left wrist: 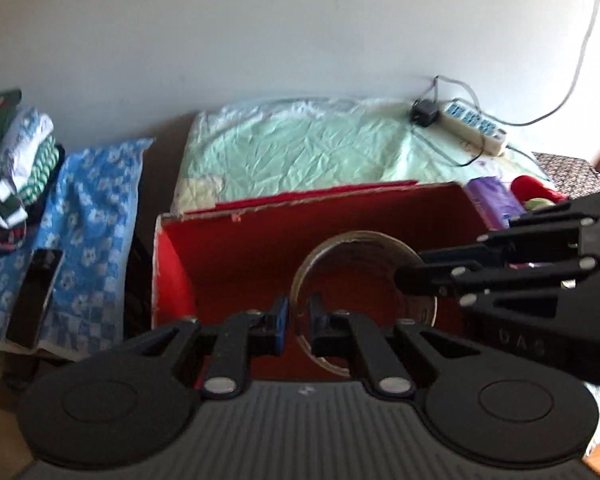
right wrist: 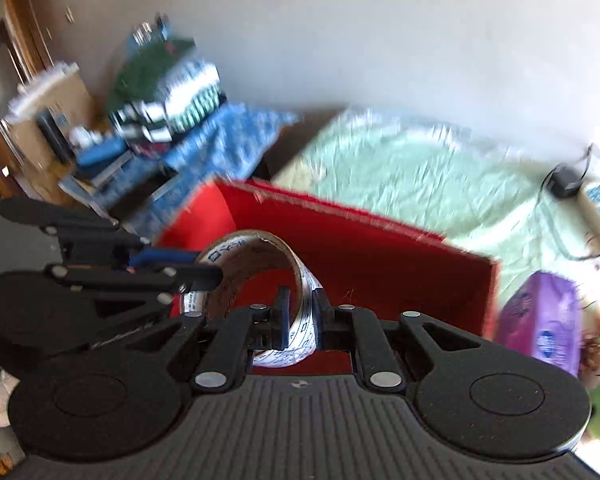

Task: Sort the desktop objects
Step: 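Lift the tape roll with the right gripper and drop it into the red box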

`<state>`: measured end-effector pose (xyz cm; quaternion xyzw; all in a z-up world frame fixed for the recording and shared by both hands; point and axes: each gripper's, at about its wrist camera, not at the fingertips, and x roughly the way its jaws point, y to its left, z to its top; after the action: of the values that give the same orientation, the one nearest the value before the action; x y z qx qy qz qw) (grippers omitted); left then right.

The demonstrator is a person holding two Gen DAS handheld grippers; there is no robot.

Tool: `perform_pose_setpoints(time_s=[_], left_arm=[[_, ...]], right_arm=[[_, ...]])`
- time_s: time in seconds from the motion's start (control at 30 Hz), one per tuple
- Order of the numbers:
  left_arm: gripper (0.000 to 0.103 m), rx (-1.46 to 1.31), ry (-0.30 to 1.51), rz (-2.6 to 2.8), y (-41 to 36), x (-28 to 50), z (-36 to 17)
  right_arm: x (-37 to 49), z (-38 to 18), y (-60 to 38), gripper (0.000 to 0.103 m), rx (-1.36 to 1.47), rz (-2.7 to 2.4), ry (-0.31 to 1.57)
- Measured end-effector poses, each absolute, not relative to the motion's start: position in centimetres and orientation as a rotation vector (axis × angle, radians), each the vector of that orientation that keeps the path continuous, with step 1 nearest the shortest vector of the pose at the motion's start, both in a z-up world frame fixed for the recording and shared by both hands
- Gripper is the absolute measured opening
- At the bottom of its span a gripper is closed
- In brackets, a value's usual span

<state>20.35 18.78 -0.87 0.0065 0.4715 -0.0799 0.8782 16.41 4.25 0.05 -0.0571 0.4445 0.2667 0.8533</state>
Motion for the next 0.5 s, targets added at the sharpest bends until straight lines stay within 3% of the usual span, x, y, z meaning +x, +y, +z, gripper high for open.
perform_pose_setpoints(time_s=[0.17, 0.2, 0.43, 0.5], left_arm=[[0.003, -0.085, 1.163, -0.085, 21.9, 24.9, -7.2], [0.011, -0.089, 1.17, -0.073, 22.0, 25.3, -7.6], [0.011, 0.012, 1.184, -0.038, 21.0, 26.2, -6.9], [0.017, 0.03, 1.167, -0.081, 20.8, 25.8, -6.2]], right_arm=[[21.3, -6.0, 7.4, 0.009, -0.115, 0.526, 1.129], [21.9, -6.6, 7.7, 0.008, -0.107, 0.523, 1.155], [24.2, -8.7, 7.7, 0.01, 0.035, 0.518, 1.225], [24.2, -8.6, 7.7, 0.011, 0.059, 0.522, 1.215]])
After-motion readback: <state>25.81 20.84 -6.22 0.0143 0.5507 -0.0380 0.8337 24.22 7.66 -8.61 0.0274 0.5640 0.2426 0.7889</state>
